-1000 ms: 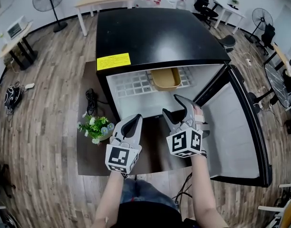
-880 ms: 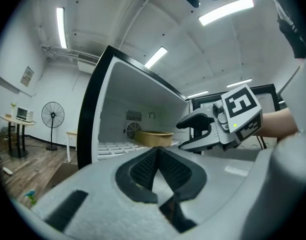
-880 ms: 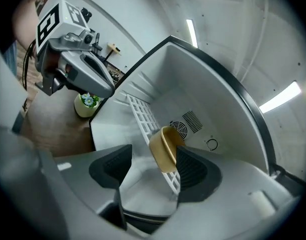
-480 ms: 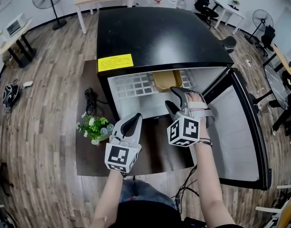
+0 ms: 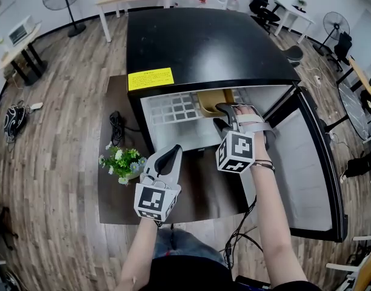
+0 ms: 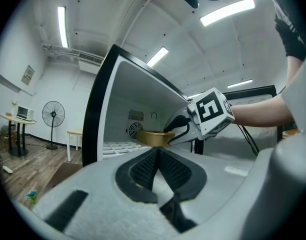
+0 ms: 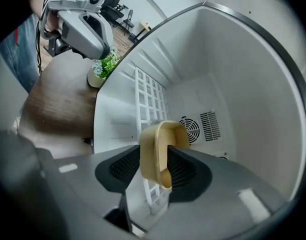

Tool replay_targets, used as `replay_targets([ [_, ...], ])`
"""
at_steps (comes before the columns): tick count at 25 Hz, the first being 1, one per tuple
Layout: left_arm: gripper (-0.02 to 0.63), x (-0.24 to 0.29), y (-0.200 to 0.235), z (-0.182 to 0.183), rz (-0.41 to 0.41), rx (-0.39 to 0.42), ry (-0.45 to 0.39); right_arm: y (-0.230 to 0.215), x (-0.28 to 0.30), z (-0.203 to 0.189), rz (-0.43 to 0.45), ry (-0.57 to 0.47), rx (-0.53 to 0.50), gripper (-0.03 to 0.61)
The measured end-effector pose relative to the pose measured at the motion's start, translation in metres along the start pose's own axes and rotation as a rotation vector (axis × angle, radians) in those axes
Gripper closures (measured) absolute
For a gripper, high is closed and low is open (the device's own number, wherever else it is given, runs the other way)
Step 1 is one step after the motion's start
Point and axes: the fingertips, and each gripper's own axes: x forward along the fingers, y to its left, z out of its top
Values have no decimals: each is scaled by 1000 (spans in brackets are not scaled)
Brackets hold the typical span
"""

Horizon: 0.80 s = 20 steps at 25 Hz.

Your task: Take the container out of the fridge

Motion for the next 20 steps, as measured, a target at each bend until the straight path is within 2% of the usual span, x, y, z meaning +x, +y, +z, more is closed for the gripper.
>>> replay_targets([
  [7, 606, -3, 1, 0, -2, -2, 3, 3, 7, -3, 49, 16, -7, 486],
  [10, 606, -3, 1, -1, -6, -2, 1, 4, 7, -3, 56, 10, 2, 491],
  [14, 606, -3, 2, -2, -9, -5, 0, 8, 3, 0, 74, -12, 34, 551],
  [20, 606, -3, -1, -1, -21, -8, -2, 19, -8, 4, 90, -57, 122, 552],
])
